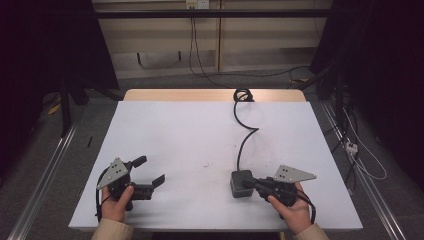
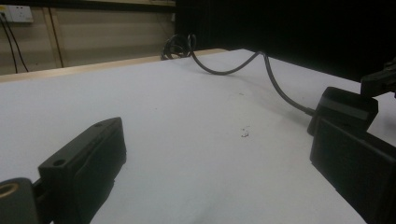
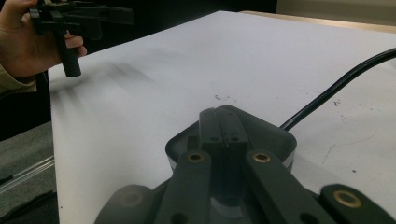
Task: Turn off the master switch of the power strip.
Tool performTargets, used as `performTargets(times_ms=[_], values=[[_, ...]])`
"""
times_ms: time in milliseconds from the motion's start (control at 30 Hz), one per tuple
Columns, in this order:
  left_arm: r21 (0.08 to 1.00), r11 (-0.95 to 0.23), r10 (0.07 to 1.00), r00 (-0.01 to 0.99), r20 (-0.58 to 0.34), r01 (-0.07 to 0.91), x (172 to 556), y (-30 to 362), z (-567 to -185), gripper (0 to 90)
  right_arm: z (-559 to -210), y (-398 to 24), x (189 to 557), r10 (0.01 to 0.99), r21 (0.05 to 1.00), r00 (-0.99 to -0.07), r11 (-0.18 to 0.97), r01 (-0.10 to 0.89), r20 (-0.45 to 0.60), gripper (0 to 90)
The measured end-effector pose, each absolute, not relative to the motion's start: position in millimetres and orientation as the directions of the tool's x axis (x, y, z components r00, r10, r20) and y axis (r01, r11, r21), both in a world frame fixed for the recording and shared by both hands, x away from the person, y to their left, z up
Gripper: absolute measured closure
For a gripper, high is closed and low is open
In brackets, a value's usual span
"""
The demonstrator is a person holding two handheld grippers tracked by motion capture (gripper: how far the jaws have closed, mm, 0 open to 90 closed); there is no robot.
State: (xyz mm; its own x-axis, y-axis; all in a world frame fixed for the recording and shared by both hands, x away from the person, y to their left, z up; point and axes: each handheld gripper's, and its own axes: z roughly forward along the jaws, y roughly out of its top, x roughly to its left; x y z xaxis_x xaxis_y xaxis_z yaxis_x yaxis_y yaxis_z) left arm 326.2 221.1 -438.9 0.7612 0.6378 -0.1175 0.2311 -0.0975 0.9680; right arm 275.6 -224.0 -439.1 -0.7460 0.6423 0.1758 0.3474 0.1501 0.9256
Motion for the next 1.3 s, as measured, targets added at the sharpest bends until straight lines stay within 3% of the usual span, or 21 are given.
performTargets(times_ms=[1300], values=[[0.967, -0.097, 0.639, 0.76, -0.122, 0.237, 325.8, 219.3, -439.5, 3.2, -440.2, -222.0, 274.6, 0.657, 0.92, -0.741, 0.19, 0.344, 0.141, 90.0]])
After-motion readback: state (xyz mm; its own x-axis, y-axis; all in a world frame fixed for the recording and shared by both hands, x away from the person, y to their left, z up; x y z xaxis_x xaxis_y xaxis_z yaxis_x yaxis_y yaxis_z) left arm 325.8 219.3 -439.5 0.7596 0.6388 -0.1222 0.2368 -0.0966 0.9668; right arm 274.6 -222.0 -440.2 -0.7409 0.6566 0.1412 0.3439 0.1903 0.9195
